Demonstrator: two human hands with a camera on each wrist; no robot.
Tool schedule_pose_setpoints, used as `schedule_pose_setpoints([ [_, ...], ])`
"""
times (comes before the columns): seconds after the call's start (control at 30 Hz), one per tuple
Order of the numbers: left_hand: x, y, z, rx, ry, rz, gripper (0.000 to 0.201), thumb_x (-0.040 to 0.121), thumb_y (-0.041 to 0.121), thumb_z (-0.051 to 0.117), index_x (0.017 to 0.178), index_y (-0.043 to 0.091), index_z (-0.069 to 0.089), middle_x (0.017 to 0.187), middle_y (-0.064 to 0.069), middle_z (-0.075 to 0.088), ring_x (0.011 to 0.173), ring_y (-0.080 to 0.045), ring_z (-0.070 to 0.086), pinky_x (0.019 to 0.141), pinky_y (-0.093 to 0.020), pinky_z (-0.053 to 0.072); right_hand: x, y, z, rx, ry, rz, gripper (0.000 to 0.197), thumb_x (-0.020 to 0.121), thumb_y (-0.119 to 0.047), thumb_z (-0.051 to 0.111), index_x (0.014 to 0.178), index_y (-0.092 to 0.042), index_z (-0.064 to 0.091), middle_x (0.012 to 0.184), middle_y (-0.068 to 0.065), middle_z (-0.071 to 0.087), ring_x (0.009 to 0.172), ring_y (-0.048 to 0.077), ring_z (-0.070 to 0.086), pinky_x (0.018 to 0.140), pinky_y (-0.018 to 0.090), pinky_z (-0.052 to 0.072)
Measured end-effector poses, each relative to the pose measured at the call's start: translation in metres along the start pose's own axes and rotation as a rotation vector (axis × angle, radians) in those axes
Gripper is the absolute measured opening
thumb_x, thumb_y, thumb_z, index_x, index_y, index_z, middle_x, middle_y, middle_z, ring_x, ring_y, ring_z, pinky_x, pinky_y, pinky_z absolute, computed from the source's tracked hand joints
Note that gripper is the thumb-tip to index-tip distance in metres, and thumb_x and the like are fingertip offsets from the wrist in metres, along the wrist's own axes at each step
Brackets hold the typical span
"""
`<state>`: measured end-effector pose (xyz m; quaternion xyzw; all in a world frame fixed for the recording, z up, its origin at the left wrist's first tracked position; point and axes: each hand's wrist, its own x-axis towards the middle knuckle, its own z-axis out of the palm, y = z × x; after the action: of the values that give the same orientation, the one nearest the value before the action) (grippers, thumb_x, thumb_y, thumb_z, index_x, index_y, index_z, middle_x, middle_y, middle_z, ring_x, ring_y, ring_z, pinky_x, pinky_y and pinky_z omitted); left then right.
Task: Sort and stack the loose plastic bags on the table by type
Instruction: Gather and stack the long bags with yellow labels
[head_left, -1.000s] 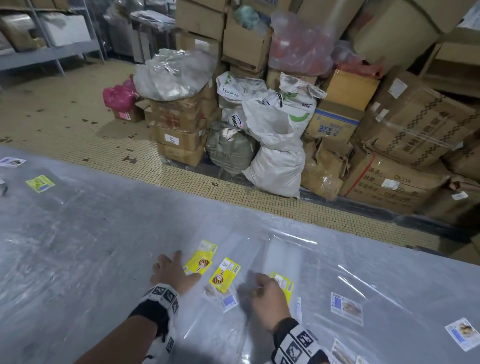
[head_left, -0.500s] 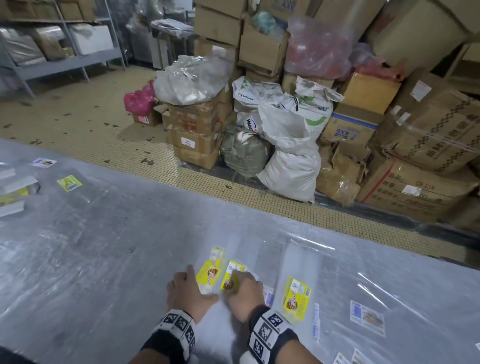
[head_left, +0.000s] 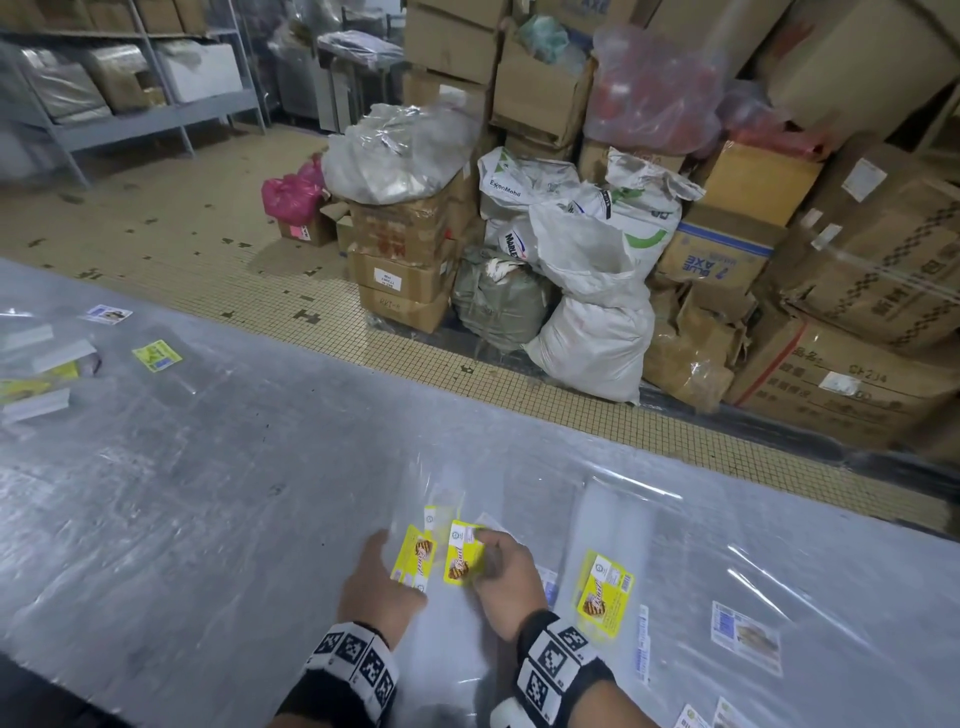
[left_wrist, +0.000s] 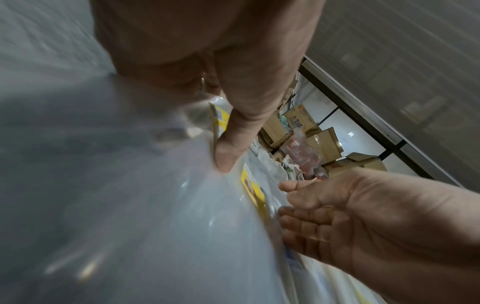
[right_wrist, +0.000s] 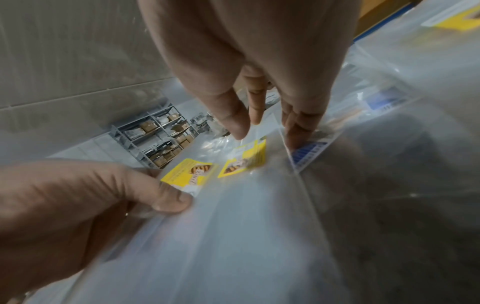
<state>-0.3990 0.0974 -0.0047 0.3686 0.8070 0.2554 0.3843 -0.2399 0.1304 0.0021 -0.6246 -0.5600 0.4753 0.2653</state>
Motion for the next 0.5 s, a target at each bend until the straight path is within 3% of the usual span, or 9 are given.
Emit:
schedule_pose_setpoints([
  [0.07, 0.000, -0.005, -0.001, -0.051, 0.007, 0.004, 0.093, 0.061, 0.005, 0.076, 0.143, 0.026, 0.037, 0.100, -0.005, 0.065, 0.084, -0.024, 0.062, 0.071, -0.027, 0.045, -0.001, -0.004, -0.004, 0.008, 0.035, -0.004, 0.051, 0.073, 0.005, 0.050, 0.078, -0.045, 0.057, 0.089, -0.024, 0.066, 0.089, -0.010, 0.062, 0.083, 0.008, 0.046],
  [0.1, -0.002, -0.007, -0.003, -0.075, 0.005, 0.005, 0.094, 0.060, 0.004, 0.076, 0.143, 0.026, 0.038, 0.102, -0.005, 0.065, 0.086, -0.024, 0.062, 0.073, -0.028, 0.047, -0.001, -0.003, -0.005, 0.006, 0.035, -0.011, 0.052, 0.074, 0.005, 0.051, 0.079, -0.045, 0.058, 0.089, -0.022, 0.068, 0.091, -0.005, 0.063, 0.085, 0.012, 0.048],
  [0.2, -0.011, -0.006, -0.005, -0.133, -0.007, 0.021, 0.092, 0.059, -0.004, 0.078, 0.141, 0.021, 0.042, 0.097, 0.000, 0.060, 0.083, -0.021, 0.060, 0.071, -0.026, 0.046, -0.003, -0.001, -0.004, 0.051, -0.029, -0.007, 0.051, 0.076, 0.005, 0.054, 0.094, -0.043, 0.057, 0.110, -0.010, 0.067, 0.105, 0.010, 0.063, 0.093, 0.024, 0.049],
  [0.27, -0.020, 0.001, -0.008, -0.171, -0.011, 0.078, 0.076, 0.061, -0.007, 0.079, 0.123, 0.026, 0.050, 0.084, 0.010, 0.056, 0.072, -0.009, 0.055, 0.062, -0.019, 0.042, -0.003, -0.002, -0.003, 0.153, -0.028, 0.024, 0.048, 0.078, 0.012, 0.053, 0.098, -0.031, 0.059, 0.108, -0.008, 0.065, 0.096, 0.007, 0.062, 0.084, 0.019, 0.050],
  [0.33, -0.024, 0.006, -0.009, -0.224, -0.036, 0.125, 0.058, 0.061, 0.002, 0.080, 0.096, 0.036, 0.048, 0.078, 0.017, 0.055, 0.070, 0.001, 0.053, 0.062, -0.013, 0.040, 0.000, 0.000, -0.002, 0.287, 0.001, 0.052, 0.042, 0.078, 0.017, 0.052, 0.100, -0.018, 0.060, 0.105, 0.002, 0.066, 0.086, 0.010, 0.062, 0.074, 0.018, 0.049],
  [0.4, -0.021, 0.005, -0.008, -0.262, -0.050, 0.140, 0.049, 0.056, 0.008, 0.074, 0.088, 0.037, 0.050, 0.078, 0.008, 0.062, 0.070, -0.009, 0.059, 0.064, -0.021, 0.047, 0.002, -0.002, -0.002, 0.383, 0.025, 0.085, 0.036, 0.078, 0.015, 0.051, 0.102, -0.010, 0.060, 0.100, 0.011, 0.064, 0.078, 0.015, 0.059, 0.064, 0.019, 0.047],
  [0.5, -0.016, -0.004, -0.008, -0.317, -0.059, 0.122, 0.034, 0.050, 0.009, 0.059, 0.084, 0.017, 0.059, 0.070, -0.003, 0.060, 0.059, -0.019, 0.052, 0.052, -0.026, 0.046, 0.005, -0.001, -0.007, 0.410, 0.050, 0.153, 0.039, 0.083, 0.021, 0.042, 0.093, -0.013, 0.058, 0.081, 0.004, 0.056, 0.063, 0.015, 0.050, 0.050, 0.019, 0.040],
])
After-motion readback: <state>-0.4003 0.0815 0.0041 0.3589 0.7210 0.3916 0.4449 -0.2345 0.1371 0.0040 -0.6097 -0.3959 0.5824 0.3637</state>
